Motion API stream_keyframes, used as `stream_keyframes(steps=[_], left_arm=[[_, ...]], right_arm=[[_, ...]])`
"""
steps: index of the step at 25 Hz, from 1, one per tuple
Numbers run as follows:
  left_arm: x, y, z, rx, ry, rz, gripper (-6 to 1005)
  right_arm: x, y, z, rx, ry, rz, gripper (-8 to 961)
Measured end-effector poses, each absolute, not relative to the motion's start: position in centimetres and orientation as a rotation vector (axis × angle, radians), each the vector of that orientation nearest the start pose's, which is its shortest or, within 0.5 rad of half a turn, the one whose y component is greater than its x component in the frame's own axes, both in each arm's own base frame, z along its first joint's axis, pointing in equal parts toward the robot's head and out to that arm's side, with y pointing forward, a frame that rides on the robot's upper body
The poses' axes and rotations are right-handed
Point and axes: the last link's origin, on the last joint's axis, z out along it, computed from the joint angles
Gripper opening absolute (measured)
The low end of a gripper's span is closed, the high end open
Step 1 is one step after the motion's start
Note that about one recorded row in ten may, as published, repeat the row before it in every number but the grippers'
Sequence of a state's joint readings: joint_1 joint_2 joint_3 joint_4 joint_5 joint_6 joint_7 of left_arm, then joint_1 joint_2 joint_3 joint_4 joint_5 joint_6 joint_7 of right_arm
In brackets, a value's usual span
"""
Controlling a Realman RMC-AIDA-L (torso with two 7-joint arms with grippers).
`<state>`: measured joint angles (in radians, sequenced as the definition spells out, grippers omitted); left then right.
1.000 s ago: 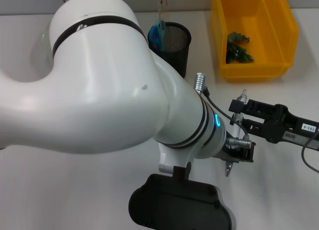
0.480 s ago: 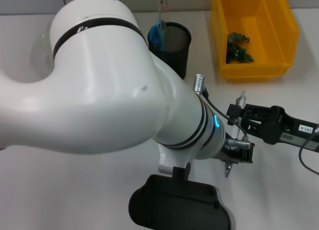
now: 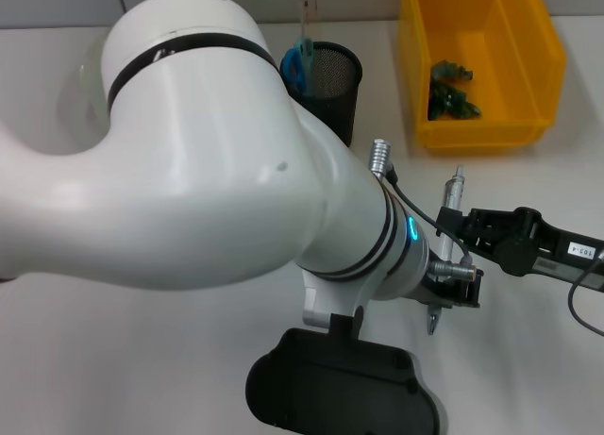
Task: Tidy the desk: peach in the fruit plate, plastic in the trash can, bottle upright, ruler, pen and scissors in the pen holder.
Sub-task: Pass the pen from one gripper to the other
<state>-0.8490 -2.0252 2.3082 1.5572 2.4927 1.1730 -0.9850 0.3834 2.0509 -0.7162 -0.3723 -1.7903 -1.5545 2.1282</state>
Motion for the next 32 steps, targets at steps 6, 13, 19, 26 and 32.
stream_keyframes(steps=[6,13,19,26,32], left_arm=[[-4.1,26.2,-13.4,-1.781,2.701,0.593,251],[-4.0,26.2,-13.5,-1.829,2.663,0.555,259],[-3.9,26.2,-13.8,-1.853,2.637,0.534,265],[-3.8,26.4,-13.7,-1.889,2.601,0.492,351],[-3.1,27.6,-12.9,-2.037,2.489,0.304,433]], right_arm=[[30.7,27.2,-2.4,-2.087,2.093,1.133,139],[30.7,27.2,-2.4,-2.089,2.092,1.134,139],[30.7,27.2,-2.3,-2.081,2.089,1.144,138],[30.8,27.4,-2.1,-2.059,2.077,1.167,138],[31.6,27.4,-0.6,-1.990,1.979,1.255,139]])
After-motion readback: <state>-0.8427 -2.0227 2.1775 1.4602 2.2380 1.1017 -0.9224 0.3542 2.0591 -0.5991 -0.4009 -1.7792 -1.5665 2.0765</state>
